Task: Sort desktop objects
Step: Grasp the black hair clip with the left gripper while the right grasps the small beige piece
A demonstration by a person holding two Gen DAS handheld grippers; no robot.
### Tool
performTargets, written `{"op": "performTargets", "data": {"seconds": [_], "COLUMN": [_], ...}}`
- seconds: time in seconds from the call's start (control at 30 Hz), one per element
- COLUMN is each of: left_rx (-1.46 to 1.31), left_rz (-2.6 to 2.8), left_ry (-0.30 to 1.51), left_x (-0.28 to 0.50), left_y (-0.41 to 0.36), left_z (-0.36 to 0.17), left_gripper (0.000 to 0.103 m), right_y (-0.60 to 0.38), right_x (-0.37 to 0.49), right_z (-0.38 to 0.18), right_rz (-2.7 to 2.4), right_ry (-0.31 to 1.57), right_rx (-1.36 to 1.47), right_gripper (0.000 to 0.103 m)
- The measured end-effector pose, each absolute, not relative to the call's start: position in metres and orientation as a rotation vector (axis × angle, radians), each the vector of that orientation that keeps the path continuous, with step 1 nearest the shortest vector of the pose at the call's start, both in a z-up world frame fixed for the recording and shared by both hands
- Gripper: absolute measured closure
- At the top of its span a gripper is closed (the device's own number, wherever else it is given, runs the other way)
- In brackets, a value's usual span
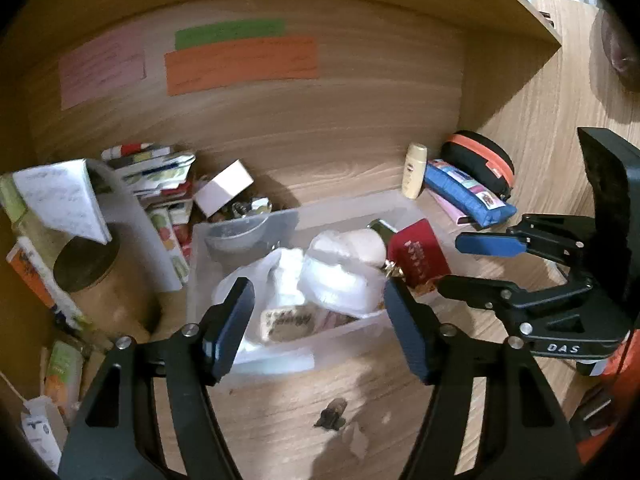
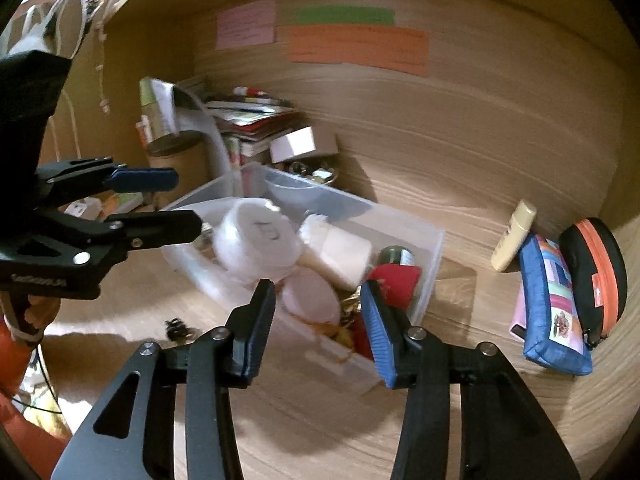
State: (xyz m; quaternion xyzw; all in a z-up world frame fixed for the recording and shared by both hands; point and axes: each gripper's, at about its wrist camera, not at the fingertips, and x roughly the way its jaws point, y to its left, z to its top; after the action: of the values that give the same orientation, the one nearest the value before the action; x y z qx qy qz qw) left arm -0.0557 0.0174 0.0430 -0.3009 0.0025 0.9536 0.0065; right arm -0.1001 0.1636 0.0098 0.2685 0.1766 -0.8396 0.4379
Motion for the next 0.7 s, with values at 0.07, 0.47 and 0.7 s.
{"op": "performTargets", "data": {"seconds": [0.07,0.47,0.7], "left_rx": [-0.951,-1.08,-1.197], "left_rz": [2.992,3.009,2.983], "left_ry": [0.0,-0.023,-0.094], "left_x": [-0.05,-0.018,-0.005], "left_y": [0.013,-0.008,-0.026], "left_z": [0.041,0.014,-0.01], "left_gripper": [0.035,0.035,0.035], "right_y": [0.161,0.126,0.103], "right_x": [-0.093,-0.049,-0.03], "right_z": [0.008,-0.027,-0.061], "right_rz": [-2.073,-1.888,-1.763], "right_ry": [0.452,0.51,0.527], "right_rx": [0.666,0.748,0.836], "right_gripper": [0.062,0.062,0.062]}}
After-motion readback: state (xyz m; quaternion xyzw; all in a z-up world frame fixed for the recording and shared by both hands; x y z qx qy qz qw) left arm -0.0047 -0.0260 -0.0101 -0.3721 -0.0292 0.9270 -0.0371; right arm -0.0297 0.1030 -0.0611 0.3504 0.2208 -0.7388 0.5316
